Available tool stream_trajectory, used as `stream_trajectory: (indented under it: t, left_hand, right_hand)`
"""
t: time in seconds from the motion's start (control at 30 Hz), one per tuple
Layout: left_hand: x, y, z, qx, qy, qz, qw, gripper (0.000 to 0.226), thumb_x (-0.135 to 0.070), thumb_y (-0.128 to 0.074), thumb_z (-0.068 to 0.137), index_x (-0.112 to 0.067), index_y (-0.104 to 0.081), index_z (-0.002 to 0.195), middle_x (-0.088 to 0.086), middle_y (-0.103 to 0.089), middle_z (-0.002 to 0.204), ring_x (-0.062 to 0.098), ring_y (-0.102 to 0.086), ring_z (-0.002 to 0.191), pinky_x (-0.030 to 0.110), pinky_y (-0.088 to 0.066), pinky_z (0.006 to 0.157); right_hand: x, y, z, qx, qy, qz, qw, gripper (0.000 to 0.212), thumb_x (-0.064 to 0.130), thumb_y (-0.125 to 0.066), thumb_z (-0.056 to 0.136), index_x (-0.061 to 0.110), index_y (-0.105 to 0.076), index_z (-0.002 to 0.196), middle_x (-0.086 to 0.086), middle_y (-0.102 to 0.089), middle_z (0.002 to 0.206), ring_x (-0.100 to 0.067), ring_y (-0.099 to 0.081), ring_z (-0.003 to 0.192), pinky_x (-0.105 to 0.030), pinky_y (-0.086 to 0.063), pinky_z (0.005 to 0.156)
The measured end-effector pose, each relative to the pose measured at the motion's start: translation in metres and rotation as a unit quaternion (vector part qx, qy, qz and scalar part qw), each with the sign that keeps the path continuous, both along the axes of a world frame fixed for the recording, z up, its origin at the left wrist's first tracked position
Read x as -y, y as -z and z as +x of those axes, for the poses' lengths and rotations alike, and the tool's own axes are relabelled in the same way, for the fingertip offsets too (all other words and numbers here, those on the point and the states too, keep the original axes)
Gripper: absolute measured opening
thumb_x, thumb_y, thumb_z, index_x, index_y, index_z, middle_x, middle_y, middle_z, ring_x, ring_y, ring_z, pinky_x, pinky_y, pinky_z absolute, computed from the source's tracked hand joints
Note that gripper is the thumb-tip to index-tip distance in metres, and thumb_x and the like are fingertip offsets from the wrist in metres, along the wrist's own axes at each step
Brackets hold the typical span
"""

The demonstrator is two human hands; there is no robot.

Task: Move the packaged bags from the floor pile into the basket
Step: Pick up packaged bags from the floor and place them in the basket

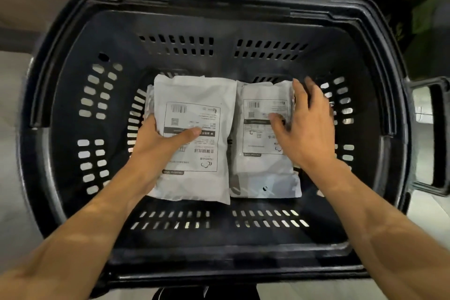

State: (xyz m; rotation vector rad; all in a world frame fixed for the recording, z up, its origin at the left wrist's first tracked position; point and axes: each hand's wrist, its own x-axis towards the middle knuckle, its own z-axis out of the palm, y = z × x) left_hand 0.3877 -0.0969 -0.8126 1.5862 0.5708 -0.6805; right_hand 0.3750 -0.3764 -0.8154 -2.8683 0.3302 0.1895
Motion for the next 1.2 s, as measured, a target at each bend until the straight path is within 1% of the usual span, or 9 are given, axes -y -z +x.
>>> stream_trajectory:
  t: [0.17, 0.3, 0.47, 0.53, 0.63, 0.77, 0.87, 1.0, 1.2]
  left_hand:
    - [0.001, 0.021, 0.004, -0.015, -0.002, 0.094, 0.995, 0.069, -0.023, -0.093, 0.074, -0.022, -0.056, 0.133, -0.006, -0.074, 0.12, 0.015, -0.071, 0.111, 0.045, -0.06, 0.097]
    - [0.008, 0.03, 0.007, -0.012, 0.07, 0.209, 0.975, 0.072, -0.044, -0.089, 0.077, -0.019, -0.045, 0.128, -0.001, -0.065, 0.124, 0.025, -0.064, 0.118, 0.039, -0.056, 0.095]
    - [0.015, 0.009, 0.01, 0.007, 0.242, 0.39, 0.889, 0.114, -0.079, -0.066, 0.078, -0.014, -0.018, 0.158, 0.017, -0.028, 0.157, 0.037, -0.029, 0.148, 0.058, -0.025, 0.12]
    - [0.01, -0.007, 0.012, 0.051, 0.267, 0.419, 0.866, 0.115, -0.082, -0.056, 0.082, -0.017, -0.008, 0.164, 0.016, -0.02, 0.165, 0.036, -0.022, 0.153, 0.058, -0.02, 0.122]
    - [0.001, -0.036, 0.016, 0.162, 0.289, 0.407, 0.851, 0.101, -0.072, -0.052, 0.092, -0.018, -0.011, 0.165, 0.014, -0.013, 0.171, 0.032, -0.017, 0.157, 0.055, -0.02, 0.124]
    - [-0.004, -0.097, 0.024, 0.293, 0.329, 0.384, 0.811, 0.089, -0.066, -0.041, 0.098, -0.015, -0.013, 0.166, 0.01, -0.009, 0.174, 0.027, -0.01, 0.16, 0.047, -0.012, 0.127]
    - [-0.009, -0.156, 0.027, 0.362, 0.353, 0.39, 0.77, 0.086, -0.068, -0.029, 0.099, -0.015, -0.013, 0.166, 0.008, -0.008, 0.175, 0.025, -0.006, 0.161, 0.047, -0.008, 0.129]
    - [-0.028, -0.254, 0.022, 0.391, 0.356, 0.446, 0.723, 0.085, -0.069, -0.022, 0.099, -0.017, -0.011, 0.166, 0.006, -0.006, 0.174, 0.022, -0.002, 0.161, 0.046, -0.004, 0.13]
    - [-0.072, -0.429, -0.002, 0.416, 0.257, 0.518, 0.702, 0.082, -0.065, -0.033, 0.1, -0.014, -0.026, 0.164, 0.011, -0.022, 0.172, 0.029, -0.02, 0.159, 0.051, -0.018, 0.126]
  right_hand:
    - [-0.006, -0.029, -0.007, 0.033, -0.063, -0.007, 0.997, 0.094, 0.072, -0.042, 0.096, 0.011, -0.021, 0.164, -0.019, -0.014, 0.172, -0.036, -0.015, 0.16, -0.055, -0.014, 0.128]
    - [-0.014, -0.048, -0.007, 0.043, -0.077, -0.005, 0.996, 0.096, 0.076, -0.035, 0.095, 0.014, -0.013, 0.166, -0.017, -0.009, 0.174, -0.034, -0.008, 0.161, -0.055, -0.008, 0.129]
    - [-0.017, -0.064, 0.0, 0.038, -0.081, -0.007, 0.996, 0.099, 0.079, -0.031, 0.094, 0.015, -0.008, 0.166, -0.015, -0.003, 0.174, -0.033, -0.002, 0.162, -0.056, -0.003, 0.128]
    - [-0.019, -0.072, -0.001, 0.03, -0.08, -0.01, 0.996, 0.101, 0.081, -0.027, 0.093, 0.015, -0.005, 0.166, -0.014, -0.001, 0.174, -0.032, -0.001, 0.162, -0.056, -0.001, 0.128]
    - [-0.028, -0.09, -0.005, 0.033, -0.088, -0.011, 0.995, 0.102, 0.082, -0.027, 0.093, 0.015, -0.005, 0.166, -0.015, -0.003, 0.174, -0.033, -0.002, 0.162, -0.057, -0.001, 0.127]
    - [-0.043, -0.128, -0.007, 0.029, -0.101, 0.001, 0.995, 0.101, 0.084, -0.023, 0.093, 0.017, -0.005, 0.166, -0.012, -0.003, 0.175, -0.03, 0.0, 0.162, -0.057, 0.0, 0.128]
    - [-0.056, -0.176, -0.004, 0.022, -0.117, 0.003, 0.993, 0.105, 0.089, -0.01, 0.089, 0.018, -0.005, 0.167, -0.009, -0.001, 0.175, -0.027, 0.002, 0.162, -0.056, 0.0, 0.129]
    - [-0.071, -0.269, 0.005, 0.016, -0.147, -0.005, 0.989, 0.106, 0.09, -0.005, 0.086, 0.022, 0.002, 0.166, -0.004, 0.005, 0.175, -0.024, 0.009, 0.162, -0.054, 0.004, 0.13]
    - [-0.102, -0.441, 0.011, 0.059, -0.227, 0.007, 0.972, 0.105, 0.089, -0.009, 0.087, 0.02, -0.004, 0.167, -0.004, -0.001, 0.175, -0.024, 0.004, 0.162, -0.053, 0.002, 0.13]
